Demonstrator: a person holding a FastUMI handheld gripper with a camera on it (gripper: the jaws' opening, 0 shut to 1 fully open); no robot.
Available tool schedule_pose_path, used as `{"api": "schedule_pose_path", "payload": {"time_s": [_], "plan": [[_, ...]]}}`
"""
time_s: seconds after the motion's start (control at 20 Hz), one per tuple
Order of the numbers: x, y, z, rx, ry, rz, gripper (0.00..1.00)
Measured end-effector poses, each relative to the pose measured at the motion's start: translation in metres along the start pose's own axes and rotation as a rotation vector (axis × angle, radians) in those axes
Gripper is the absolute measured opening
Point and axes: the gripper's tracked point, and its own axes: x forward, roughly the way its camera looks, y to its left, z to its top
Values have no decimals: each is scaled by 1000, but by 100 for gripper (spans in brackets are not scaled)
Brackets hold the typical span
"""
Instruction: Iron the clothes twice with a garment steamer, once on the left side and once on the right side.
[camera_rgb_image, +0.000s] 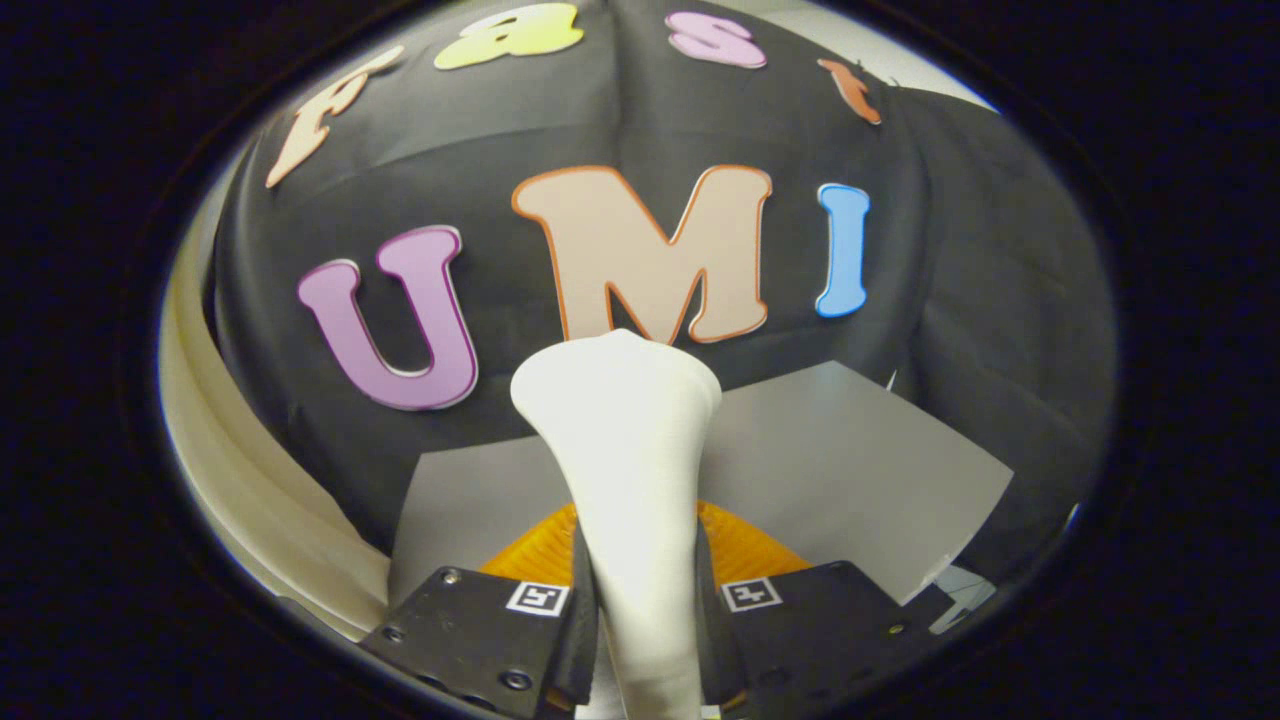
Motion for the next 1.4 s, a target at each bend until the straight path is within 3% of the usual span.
{"api": "schedule_pose_path", "payload": {"time_s": [0.55,0.9,1.4], "plan": [[-188,74,33,-49,-228,21,41],[-295,174,19,-62,-298,151,41],[-352,278,-41,-81,-287,324,40]]}}
